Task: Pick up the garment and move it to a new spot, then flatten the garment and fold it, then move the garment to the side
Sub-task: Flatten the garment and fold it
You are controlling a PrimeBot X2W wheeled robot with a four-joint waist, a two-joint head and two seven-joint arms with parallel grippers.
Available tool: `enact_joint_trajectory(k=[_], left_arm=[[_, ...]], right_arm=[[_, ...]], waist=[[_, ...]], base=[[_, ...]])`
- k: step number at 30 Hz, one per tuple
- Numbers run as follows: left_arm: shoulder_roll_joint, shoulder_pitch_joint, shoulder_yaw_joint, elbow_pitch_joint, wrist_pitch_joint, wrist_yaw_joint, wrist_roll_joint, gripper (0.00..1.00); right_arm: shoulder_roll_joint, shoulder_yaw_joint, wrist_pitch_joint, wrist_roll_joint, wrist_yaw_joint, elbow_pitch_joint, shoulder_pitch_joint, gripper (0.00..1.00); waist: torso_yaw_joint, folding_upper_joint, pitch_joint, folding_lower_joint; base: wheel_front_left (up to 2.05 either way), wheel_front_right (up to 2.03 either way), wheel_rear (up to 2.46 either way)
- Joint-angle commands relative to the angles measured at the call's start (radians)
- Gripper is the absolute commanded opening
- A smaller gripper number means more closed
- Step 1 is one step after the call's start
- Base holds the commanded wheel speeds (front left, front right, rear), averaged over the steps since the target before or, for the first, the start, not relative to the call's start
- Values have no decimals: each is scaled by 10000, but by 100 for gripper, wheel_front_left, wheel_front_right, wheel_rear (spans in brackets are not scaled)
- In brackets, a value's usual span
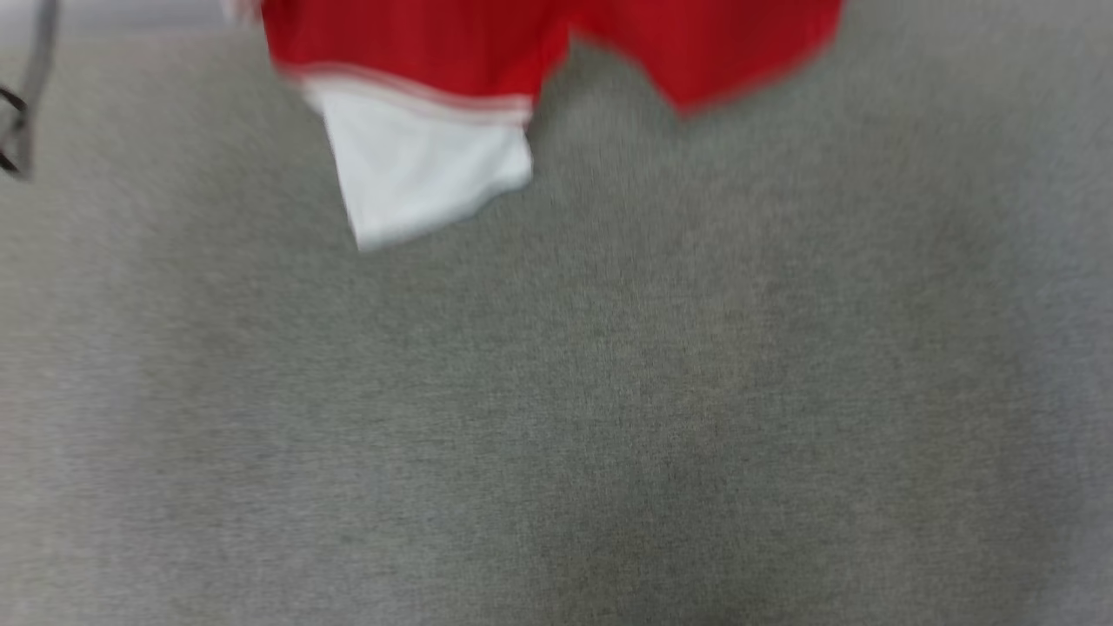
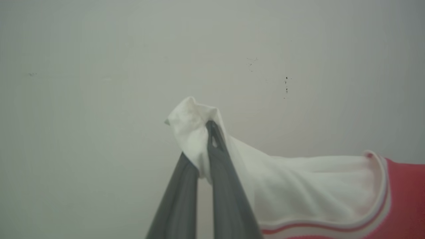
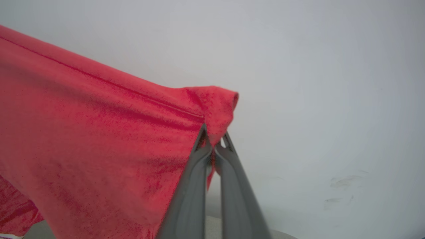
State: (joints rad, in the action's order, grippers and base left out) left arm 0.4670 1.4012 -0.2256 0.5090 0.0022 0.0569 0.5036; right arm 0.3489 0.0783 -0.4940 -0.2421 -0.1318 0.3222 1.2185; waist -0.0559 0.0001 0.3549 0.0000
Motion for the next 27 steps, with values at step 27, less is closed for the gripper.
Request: enact_joint_trajectory(k=[27], left_arm=[[-58, 2726, -35, 2806, -1664, 567, 298, 0]], right_arm=[[-85, 1889, 3594, -201, 20, 3771, 4003, 0]], waist=[[-33, -1, 4084, 0]], base=[[0, 0, 0]])
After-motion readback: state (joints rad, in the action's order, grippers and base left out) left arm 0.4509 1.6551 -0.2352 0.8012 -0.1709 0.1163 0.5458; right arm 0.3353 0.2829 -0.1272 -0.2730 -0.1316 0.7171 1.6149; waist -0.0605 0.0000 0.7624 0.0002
